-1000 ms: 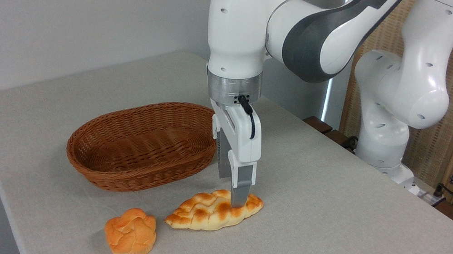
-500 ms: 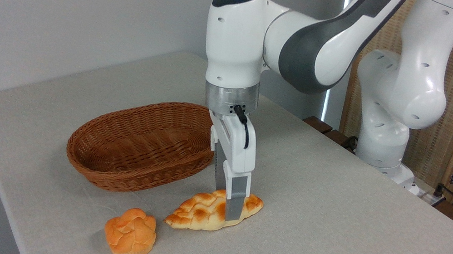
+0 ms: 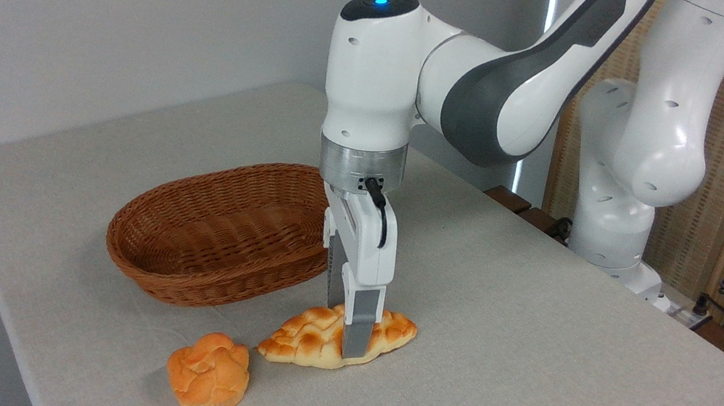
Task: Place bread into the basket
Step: 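Lower the gripper onto the braided roll and close on it, then lift the braided roll and carry it over the wicker basket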
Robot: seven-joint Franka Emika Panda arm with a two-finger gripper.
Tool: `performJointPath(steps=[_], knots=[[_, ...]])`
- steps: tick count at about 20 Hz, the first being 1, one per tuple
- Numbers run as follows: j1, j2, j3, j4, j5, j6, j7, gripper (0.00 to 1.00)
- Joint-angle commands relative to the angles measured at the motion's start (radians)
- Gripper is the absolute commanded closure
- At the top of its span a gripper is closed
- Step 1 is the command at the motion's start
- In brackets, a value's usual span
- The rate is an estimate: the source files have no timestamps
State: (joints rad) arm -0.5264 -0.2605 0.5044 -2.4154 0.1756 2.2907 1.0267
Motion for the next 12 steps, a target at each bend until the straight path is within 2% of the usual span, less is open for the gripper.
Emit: performJointPath(steps=[1,9,12], knots=[[-0.021,-0.003,0.022,-0.008,0.015,0.033,0.041,0.57],[-0.020,0.000,0.029,-0.008,0.013,0.032,0.061,0.58],[-0.020,0.000,0.029,-0.008,0.013,0.027,0.059,0.63]])
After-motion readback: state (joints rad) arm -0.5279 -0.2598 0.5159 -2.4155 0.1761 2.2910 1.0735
